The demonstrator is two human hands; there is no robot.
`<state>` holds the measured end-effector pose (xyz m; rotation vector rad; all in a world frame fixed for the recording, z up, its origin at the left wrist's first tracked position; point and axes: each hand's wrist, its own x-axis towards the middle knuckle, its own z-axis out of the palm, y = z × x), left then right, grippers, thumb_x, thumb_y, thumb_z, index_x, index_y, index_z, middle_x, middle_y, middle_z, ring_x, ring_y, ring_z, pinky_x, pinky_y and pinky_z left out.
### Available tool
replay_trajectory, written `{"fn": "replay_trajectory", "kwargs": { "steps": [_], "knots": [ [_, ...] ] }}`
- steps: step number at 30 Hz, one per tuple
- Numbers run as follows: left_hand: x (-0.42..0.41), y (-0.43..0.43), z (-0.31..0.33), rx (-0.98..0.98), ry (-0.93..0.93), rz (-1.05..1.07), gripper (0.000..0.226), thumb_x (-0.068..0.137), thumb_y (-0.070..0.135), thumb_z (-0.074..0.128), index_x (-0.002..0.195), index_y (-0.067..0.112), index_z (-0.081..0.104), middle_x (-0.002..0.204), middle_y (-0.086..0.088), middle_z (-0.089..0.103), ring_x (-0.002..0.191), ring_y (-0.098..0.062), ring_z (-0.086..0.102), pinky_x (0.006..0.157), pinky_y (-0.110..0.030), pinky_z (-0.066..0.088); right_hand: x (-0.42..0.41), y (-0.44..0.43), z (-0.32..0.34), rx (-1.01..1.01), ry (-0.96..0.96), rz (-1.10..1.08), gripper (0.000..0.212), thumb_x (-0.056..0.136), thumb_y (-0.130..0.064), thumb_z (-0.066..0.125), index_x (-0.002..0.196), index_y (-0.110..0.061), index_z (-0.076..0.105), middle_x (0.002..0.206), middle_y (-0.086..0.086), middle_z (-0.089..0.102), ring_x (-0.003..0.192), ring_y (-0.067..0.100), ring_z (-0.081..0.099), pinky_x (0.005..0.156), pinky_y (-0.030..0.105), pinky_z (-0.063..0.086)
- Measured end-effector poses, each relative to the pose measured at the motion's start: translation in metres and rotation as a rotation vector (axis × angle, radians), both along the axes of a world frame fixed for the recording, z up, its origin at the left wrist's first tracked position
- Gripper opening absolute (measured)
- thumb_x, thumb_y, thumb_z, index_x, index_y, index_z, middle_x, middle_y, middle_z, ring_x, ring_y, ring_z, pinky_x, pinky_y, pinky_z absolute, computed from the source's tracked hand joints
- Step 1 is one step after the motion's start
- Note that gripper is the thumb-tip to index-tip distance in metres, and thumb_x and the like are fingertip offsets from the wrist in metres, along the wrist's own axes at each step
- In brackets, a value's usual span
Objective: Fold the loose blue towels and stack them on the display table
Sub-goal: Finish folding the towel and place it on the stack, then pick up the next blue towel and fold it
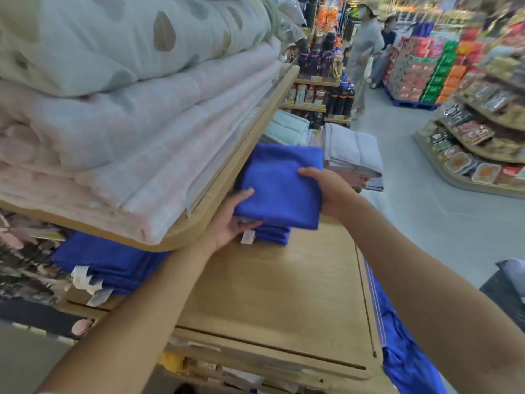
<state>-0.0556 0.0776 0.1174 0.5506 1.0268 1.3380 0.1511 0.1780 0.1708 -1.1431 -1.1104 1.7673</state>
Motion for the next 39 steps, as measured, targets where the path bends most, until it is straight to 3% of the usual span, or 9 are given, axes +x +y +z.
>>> {"fn": "replay_trajectory", "kwargs": {
  "steps": [5,8,11,19,23,26,31,34,39],
  "knots": [
    [-0.005,0.038,-0.024,-0.224,-0.084,0.104,0.036,0.094,0.028,0.067,0.127,0.016,0.058,0.116,-0.013,0.063,0.093,-0.028,0.064,0.095,-0.047,0.054,-0.026,0.039,-0.024,-0.045,-0.377,-0.023,0.043,0.086,-0.027,0.081,0.120,-0.009,0.063,0.099,0.008,0.058,0.086,0.023,0.057,0.063,0.032,0.050],
    [-0.005,0.042,-0.045,-0.293,-0.071,0.147,0.027,0.099,0.022,0.061,0.125,0.013,0.056,0.104,-0.012,0.066,0.087,-0.027,0.066,0.077,-0.042,0.058,-0.025,0.043,-0.055,-0.029,-0.403,-0.043,0.030,0.090,-0.008,0.075,0.118,-0.005,0.064,0.088,0.011,0.062,0.070,0.018,0.058,0.054,0.027,0.053],
    [-0.006,0.046,-0.049,-0.232,-0.054,0.211,0.020,0.100,0.018,0.059,0.120,0.015,0.058,0.106,-0.009,0.069,0.086,-0.023,0.069,0.064,-0.036,0.058,-0.027,0.046,-0.067,0.056,-0.329,-0.099,0.041,0.089,0.007,0.070,0.129,0.003,0.062,0.120,0.020,0.069,0.097,0.029,0.069,0.079,0.042,0.059],
    [-0.008,0.040,-0.049,-0.231,0.053,0.230,0.007,0.102,0.023,0.056,0.108,0.020,0.060,0.107,-0.007,0.068,0.094,-0.025,0.068,0.074,-0.038,0.058,-0.028,0.048,-0.085,0.110,-0.361,-0.140,0.056,0.087,-0.006,0.077,0.138,-0.007,0.053,0.112,0.013,0.068,0.102,0.030,0.070,0.091,0.053,0.059],
    [0.002,0.008,-0.067,-0.170,0.490,0.363,0.031,0.101,0.030,0.057,0.132,0.026,0.051,0.114,0.005,0.063,0.095,-0.009,0.063,0.075,-0.029,0.050,0.017,0.028,-0.095,0.223,-0.373,-0.131,0.038,0.094,-0.021,0.071,0.129,-0.023,0.057,0.111,0.001,0.066,0.097,0.019,0.069,0.071,0.033,0.060],
    [0.019,-0.037,-0.103,-0.022,0.906,0.396,0.032,0.098,0.021,0.059,0.129,0.023,0.053,0.116,0.005,0.060,0.108,-0.016,0.059,0.087,-0.031,0.047,0.083,0.007,-0.110,0.296,-0.466,-0.146,0.019,0.097,-0.022,0.067,0.112,-0.033,0.062,0.113,-0.004,0.068,0.093,0.012,0.071,0.065,0.025,0.056],
    [0.079,-0.074,-0.131,0.330,1.431,-0.033,0.044,0.087,0.034,0.045,0.120,0.016,0.067,0.126,-0.003,0.063,0.123,-0.026,0.056,0.105,-0.041,0.043,0.181,-0.040,-0.151,0.183,-0.548,-0.429,0.018,0.096,-0.007,0.058,0.106,-0.018,0.068,0.101,0.005,0.072,0.065,0.007,0.069,0.057,0.021,0.053],
    [0.121,-0.076,-0.137,0.335,1.611,-0.312,0.047,0.095,0.045,0.039,0.134,0.027,0.059,0.151,0.002,0.047,0.147,-0.020,0.034,0.119,-0.046,0.026,0.219,-0.073,-0.192,0.073,-0.681,-0.476,0.025,0.096,-0.001,0.052,0.114,-0.011,0.067,0.114,0.014,0.071,0.076,0.022,0.070,0.079,0.040,0.059],
    [0.151,-0.077,-0.144,0.232,1.840,-0.438,0.049,0.100,0.055,0.028,0.147,0.043,0.037,0.165,0.016,0.021,0.155,-0.009,0.008,0.123,-0.057,0.003,0.240,-0.137,-0.259,-0.104,-1.063,0.058,0.018,0.096,-0.002,0.048,0.111,-0.008,0.056,0.101,0.014,0.056,0.085,0.030,0.059,0.077,0.045,0.057]
  ]
}}
